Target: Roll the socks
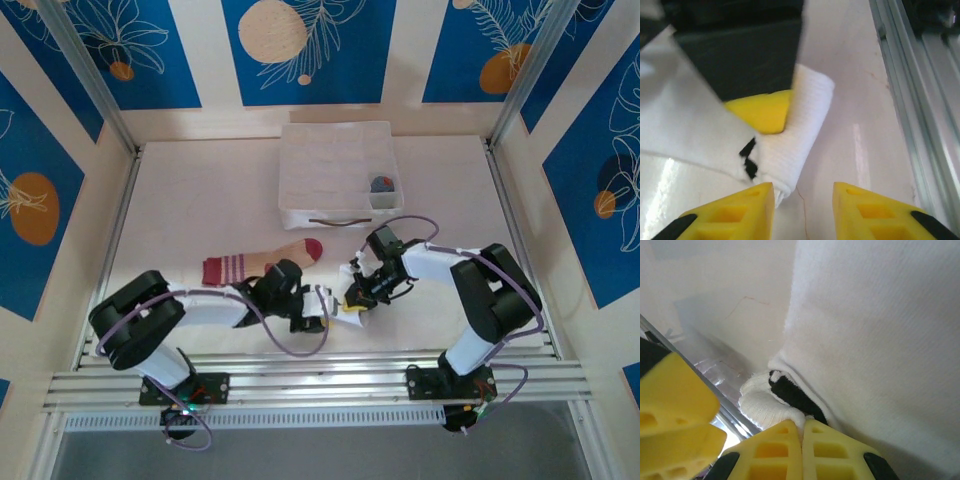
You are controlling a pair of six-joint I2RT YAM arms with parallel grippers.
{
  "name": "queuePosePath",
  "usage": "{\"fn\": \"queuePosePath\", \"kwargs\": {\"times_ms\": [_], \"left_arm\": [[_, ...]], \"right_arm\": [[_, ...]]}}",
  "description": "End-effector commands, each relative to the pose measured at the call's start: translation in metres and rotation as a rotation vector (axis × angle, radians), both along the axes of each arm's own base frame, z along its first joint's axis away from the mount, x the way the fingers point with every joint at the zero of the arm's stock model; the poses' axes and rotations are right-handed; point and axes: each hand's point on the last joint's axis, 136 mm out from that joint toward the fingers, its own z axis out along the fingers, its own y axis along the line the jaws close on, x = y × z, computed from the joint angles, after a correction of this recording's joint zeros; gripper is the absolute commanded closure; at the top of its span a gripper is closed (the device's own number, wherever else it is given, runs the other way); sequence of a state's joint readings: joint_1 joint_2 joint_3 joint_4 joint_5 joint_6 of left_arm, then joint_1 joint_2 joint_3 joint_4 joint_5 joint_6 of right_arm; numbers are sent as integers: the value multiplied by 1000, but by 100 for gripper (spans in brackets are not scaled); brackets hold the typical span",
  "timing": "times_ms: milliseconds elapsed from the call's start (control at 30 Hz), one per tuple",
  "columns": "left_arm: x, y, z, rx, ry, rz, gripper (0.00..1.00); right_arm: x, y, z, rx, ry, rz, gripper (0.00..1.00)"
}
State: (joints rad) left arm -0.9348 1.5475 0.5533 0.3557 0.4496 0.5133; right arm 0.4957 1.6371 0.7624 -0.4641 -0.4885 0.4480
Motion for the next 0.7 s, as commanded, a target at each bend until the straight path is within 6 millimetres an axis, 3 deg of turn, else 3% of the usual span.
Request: {"fn": "queuePosePath", "kwargs": {"times_ms": [0,467,533,600,667], "left_arm": [[15,-10,11,-16,-279,-17,58],[19,-20,-25,65,-337,-20,58],[17,-19,-28,74,-327,-24,71],[14,-18,-28,81,-312,-34,96],[11,-16,-28,91,-289,-43,100]], "right_arm": [[-12,-3,-9,-35,55,29,100],[-11,6,-5,45,105,25,100],[-9,7,-3,67,109,16,100],[-6,5,-2,64,98,5,92],[-1,0,-2,43,79,-15,80]]}}
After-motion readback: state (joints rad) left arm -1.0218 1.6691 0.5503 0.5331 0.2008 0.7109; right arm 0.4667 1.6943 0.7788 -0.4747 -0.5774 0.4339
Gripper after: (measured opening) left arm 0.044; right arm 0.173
